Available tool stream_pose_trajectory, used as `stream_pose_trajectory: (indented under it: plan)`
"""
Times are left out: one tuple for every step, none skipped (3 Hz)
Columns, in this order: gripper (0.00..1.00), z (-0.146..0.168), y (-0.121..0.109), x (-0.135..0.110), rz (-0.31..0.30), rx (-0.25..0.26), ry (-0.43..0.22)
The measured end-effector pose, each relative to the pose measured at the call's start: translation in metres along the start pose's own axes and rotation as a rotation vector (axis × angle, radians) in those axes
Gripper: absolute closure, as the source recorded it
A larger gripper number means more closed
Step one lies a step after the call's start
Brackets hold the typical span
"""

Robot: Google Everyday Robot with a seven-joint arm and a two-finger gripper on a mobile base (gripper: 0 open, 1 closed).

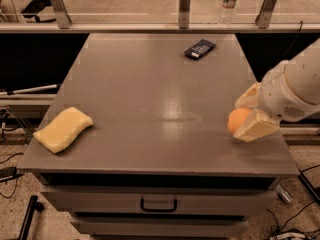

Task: Move orange near rxbar blueberry

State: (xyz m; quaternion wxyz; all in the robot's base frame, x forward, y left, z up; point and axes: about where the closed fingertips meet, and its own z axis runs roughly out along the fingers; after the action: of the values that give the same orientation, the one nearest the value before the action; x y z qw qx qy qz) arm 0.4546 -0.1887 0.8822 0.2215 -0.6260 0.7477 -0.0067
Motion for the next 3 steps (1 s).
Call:
stream_pose_trajectory:
  plan:
    - [1.0,-0.018,-0.038,-0.014,0.007,0.08,-0.051]
    - [1.0,-0.031,-0.083,-0.027,0.081,0.158,-0.133]
    - [1.0,-0.027,-0.126,-0.031,0.178,0.216,-0.278]
